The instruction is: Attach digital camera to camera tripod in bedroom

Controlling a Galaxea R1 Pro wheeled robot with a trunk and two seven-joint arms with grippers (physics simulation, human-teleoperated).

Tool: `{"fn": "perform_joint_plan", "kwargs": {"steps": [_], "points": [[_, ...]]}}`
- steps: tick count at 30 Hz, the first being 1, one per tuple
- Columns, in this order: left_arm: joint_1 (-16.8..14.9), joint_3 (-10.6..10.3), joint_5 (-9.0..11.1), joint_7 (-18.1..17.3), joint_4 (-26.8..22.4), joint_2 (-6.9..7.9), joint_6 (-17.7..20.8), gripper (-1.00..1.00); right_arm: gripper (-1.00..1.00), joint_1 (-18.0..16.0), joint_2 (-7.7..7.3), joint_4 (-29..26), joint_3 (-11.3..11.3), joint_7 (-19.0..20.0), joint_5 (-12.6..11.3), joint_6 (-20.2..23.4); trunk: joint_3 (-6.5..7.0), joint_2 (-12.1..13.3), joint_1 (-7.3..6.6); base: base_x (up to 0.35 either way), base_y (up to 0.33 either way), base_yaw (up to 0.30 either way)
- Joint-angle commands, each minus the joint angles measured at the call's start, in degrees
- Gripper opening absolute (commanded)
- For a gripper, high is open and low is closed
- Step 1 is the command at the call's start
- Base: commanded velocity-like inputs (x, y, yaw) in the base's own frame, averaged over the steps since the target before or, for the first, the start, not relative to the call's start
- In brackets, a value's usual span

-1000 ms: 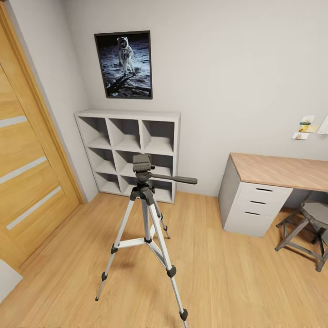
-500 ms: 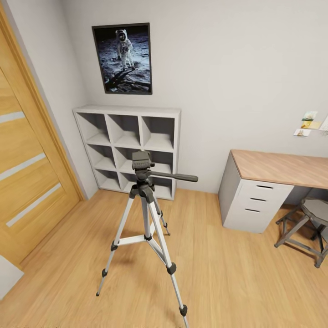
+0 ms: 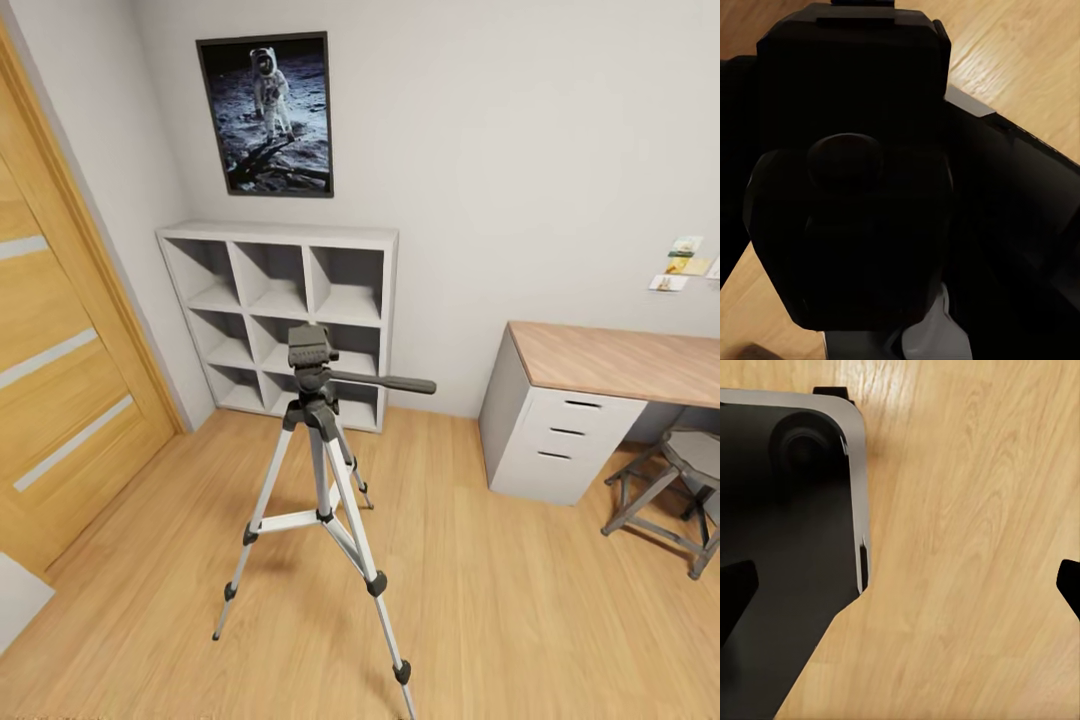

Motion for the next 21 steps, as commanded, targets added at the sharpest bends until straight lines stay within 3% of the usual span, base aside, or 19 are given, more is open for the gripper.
{"fn": "perform_joint_plan", "kwargs": {"steps": [1,21], "points": [[0.0,-0.5,0.5,-0.1,0.0,0.0,-0.1,-1.0,1.0,-0.1,-0.03,0.1,-0.5,0.1,0.4,-0.2,-0.2,-0.1,0.03,0.0,0.0,0.0],[0.0,-0.5,0.5,-0.1,0.0,-0.1,-0.4,-1.0,1.0,-0.1,0.03,0.1,-0.5,0.3,0.5,-0.2,-0.91,-0.1,0.03,0.0,0.0,0.0]]}}
